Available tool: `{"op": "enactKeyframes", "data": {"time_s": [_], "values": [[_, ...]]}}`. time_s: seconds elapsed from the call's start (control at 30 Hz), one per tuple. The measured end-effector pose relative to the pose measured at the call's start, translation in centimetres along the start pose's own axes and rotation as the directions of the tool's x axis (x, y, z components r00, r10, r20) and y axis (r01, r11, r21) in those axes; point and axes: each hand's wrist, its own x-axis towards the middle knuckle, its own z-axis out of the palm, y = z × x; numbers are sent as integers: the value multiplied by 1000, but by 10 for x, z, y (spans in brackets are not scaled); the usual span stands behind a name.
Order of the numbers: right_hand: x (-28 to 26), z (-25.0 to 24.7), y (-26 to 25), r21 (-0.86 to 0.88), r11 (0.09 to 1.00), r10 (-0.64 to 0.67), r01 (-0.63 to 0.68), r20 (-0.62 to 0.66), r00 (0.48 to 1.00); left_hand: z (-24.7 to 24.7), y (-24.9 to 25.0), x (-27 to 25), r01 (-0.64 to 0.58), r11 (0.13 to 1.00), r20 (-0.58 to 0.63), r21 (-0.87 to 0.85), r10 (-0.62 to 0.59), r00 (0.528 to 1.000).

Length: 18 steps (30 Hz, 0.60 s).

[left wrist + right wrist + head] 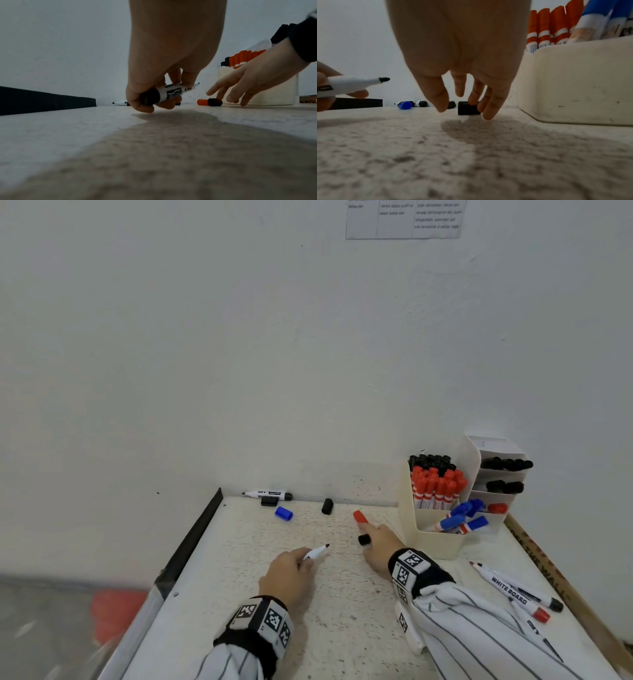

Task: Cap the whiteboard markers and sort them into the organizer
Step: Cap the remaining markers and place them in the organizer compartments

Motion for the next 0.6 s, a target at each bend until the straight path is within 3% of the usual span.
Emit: {"op": "enactKeyframes", "data": {"time_s": [0.23, 0.4, 0.6], "values": [[-5, 3, 3, 87, 996, 18, -12, -74, 997, 1, 1, 0, 34, 999, -3, -4, -34, 999], [-13, 3, -10, 308, 939, -107, 156, -171, 979, 0, 2, -1, 20, 999, -23, -31, -21, 1000], [-18, 1, -14, 286, 893, -302, 348, -192, 934, -1, 5, -3, -39, 998, -43, -41, 37, 998]]}}
